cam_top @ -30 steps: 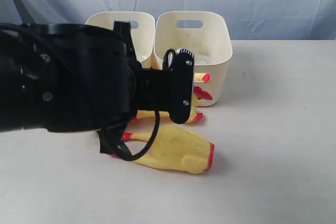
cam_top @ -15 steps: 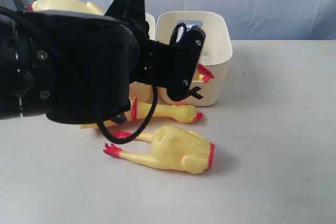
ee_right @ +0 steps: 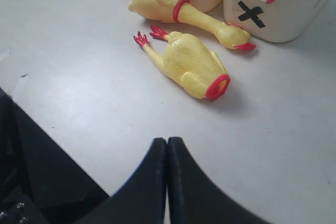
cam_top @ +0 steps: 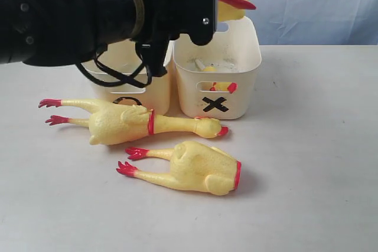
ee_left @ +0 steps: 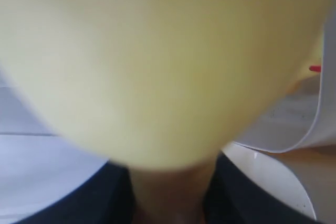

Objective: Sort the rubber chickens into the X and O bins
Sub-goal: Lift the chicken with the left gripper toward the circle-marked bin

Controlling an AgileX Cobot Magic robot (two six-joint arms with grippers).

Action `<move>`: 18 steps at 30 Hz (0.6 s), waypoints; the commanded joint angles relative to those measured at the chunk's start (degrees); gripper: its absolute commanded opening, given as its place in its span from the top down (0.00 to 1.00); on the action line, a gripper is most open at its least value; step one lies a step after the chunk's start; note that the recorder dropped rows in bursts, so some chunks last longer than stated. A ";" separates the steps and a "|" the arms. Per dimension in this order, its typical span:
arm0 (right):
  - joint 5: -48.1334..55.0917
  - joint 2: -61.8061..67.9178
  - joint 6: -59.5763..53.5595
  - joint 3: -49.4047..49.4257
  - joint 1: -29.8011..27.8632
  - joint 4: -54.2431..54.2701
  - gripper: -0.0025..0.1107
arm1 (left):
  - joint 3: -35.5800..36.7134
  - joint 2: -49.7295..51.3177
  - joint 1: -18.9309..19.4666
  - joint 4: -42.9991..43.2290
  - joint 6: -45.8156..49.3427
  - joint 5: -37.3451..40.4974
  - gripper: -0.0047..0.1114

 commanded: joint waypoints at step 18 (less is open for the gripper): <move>-0.74 -0.32 0.05 0.11 -0.11 -0.32 0.99 | 0.82 7.37 15.77 4.91 -6.33 -22.50 0.96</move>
